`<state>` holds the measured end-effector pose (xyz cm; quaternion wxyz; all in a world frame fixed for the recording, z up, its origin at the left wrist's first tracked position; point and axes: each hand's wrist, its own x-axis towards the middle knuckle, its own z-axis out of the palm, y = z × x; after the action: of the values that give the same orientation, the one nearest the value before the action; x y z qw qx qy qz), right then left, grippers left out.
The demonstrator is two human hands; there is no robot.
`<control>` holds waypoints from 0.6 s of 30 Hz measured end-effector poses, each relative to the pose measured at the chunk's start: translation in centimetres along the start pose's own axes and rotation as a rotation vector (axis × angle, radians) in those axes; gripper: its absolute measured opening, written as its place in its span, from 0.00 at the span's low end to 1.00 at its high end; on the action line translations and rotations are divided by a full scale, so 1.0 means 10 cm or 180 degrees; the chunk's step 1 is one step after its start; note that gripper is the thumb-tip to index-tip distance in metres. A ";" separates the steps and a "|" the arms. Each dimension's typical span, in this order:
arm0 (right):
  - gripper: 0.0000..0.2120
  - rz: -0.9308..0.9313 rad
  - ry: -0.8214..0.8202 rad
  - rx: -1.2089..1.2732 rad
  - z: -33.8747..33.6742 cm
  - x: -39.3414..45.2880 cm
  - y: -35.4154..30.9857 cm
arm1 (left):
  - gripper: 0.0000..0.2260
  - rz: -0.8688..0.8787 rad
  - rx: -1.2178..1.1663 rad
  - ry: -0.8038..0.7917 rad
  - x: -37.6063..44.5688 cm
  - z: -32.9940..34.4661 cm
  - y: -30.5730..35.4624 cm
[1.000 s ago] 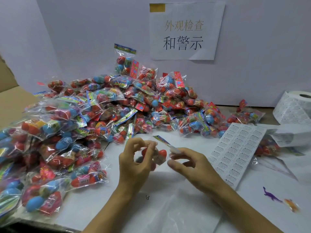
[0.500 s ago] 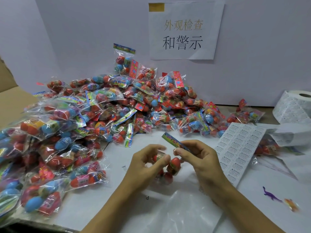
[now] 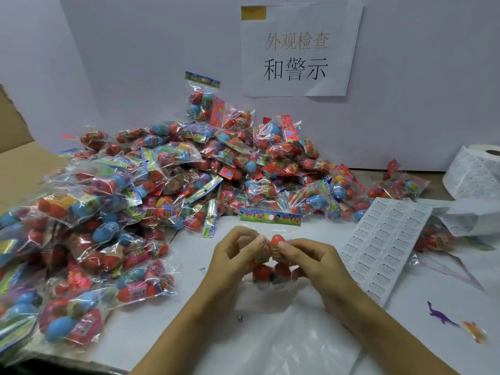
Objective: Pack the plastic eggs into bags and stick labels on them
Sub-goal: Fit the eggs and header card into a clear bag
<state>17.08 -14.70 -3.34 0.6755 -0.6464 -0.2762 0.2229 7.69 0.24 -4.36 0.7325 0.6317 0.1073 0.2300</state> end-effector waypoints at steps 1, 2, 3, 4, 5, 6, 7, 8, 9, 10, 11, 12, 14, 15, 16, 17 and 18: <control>0.13 0.0021 -0.0005 -0.0015 0.00 0.00 0.01 | 0.11 -0.0066 0.0034 -0.0022 0.00 0.00 0.00; 0.13 0.0041 -0.0015 -0.0048 0.00 0.00 0.01 | 0.10 -0.0147 0.0043 -0.0045 0.00 0.01 0.00; 0.14 0.0058 -0.0017 -0.0085 0.00 0.00 0.02 | 0.11 -0.0230 0.0031 -0.0050 0.00 0.01 0.01; 0.14 0.0072 0.0003 -0.0110 0.00 0.00 0.03 | 0.12 -0.0307 0.0008 -0.0037 0.00 0.00 0.01; 0.15 0.0079 0.0042 -0.0115 -0.01 0.01 0.03 | 0.14 -0.0383 -0.0025 -0.0039 0.00 -0.01 0.02; 0.16 0.0070 0.0076 -0.0107 -0.02 0.01 0.02 | 0.15 -0.0456 -0.0072 -0.0083 0.00 -0.01 0.03; 0.17 0.0054 0.0094 -0.0108 -0.03 0.01 0.02 | 0.17 -0.0513 -0.0119 -0.0157 -0.01 -0.02 0.03; 0.18 0.0050 0.0096 -0.0122 -0.03 0.01 0.02 | 0.17 -0.0543 -0.0136 -0.0224 -0.02 -0.02 0.04; 0.21 0.0071 0.0091 -0.0128 -0.03 0.01 0.02 | 0.16 -0.0540 -0.0105 -0.0267 -0.03 -0.02 0.04; 0.23 0.0108 0.0084 -0.0118 -0.03 0.01 0.02 | 0.15 -0.0525 -0.0050 -0.0302 -0.03 -0.02 0.04; 0.24 0.0142 0.0074 -0.0114 -0.03 0.01 0.03 | 0.13 -0.0525 -0.0008 -0.0353 -0.04 -0.01 0.05; 0.24 0.0161 0.0066 -0.0132 -0.02 0.01 0.03 | 0.12 -0.0556 0.0006 -0.0424 -0.05 0.00 0.05; 0.23 0.0170 0.0057 -0.0207 -0.02 0.00 0.04 | 0.12 -0.0641 -0.0025 -0.0552 -0.05 0.01 0.05; 0.22 0.0164 0.0057 -0.0242 -0.02 0.00 0.03 | 0.12 -0.0663 -0.0041 -0.0580 -0.04 0.01 0.05; 0.21 0.0147 0.0063 -0.0274 -0.03 0.00 0.03 | 0.12 -0.0675 -0.0055 -0.0580 -0.04 0.01 0.04; 0.20 0.0132 0.0078 -0.0297 -0.03 0.00 0.03 | 0.12 -0.0687 -0.0071 -0.0563 -0.03 0.01 0.04; 0.20 0.0117 0.0103 -0.0305 -0.04 0.00 0.02 | 0.12 -0.0707 -0.0081 -0.0534 -0.03 0.01 0.03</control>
<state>17.36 -14.95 -3.56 0.6439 -0.6865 -0.2637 0.2112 7.38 0.04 -4.07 0.7678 0.6236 0.1119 0.0951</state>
